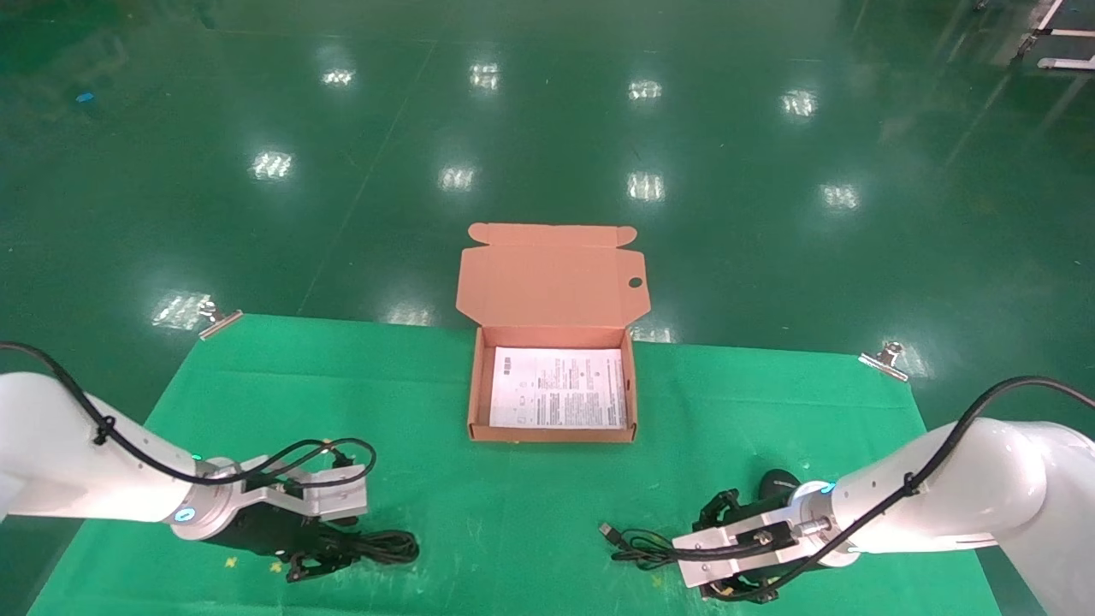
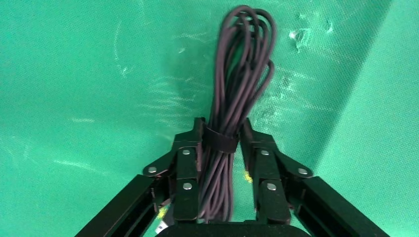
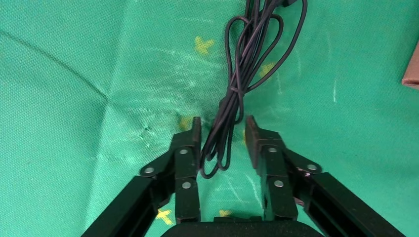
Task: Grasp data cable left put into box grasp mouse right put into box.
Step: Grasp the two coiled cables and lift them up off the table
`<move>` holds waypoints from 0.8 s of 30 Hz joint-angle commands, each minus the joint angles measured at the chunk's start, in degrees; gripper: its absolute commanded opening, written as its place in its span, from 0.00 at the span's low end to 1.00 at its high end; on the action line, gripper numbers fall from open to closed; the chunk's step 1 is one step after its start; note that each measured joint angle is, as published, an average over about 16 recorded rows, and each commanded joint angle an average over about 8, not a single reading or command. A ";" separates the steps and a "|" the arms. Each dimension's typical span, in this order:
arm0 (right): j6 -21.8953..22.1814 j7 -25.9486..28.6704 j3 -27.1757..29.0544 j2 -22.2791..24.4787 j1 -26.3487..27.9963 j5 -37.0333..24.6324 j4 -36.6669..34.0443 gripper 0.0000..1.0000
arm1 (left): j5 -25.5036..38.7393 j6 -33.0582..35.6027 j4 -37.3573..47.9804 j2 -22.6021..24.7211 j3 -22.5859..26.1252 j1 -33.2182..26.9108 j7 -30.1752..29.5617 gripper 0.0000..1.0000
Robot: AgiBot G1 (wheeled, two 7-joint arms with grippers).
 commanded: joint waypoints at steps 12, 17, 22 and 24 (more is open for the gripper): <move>-0.42 2.07 1.63 2.13 1.18 1.54 1.26 0.00 | -0.42 1.80 -1.41 -2.50 -0.19 -0.18 1.06 0.00; -0.55 8.25 5.72 7.53 4.58 4.36 6.70 0.00 | -1.22 4.83 -6.39 -7.42 -1.11 -2.29 0.86 0.00; 1.94 13.14 9.67 9.63 8.81 6.44 12.03 0.00 | -1.28 3.25 -15.34 -10.27 -2.78 -5.29 -1.63 0.00; 3.51 13.66 10.77 8.60 10.59 7.12 12.42 0.00 | -0.96 0.69 -18.83 -10.29 -3.60 -6.05 -3.15 0.00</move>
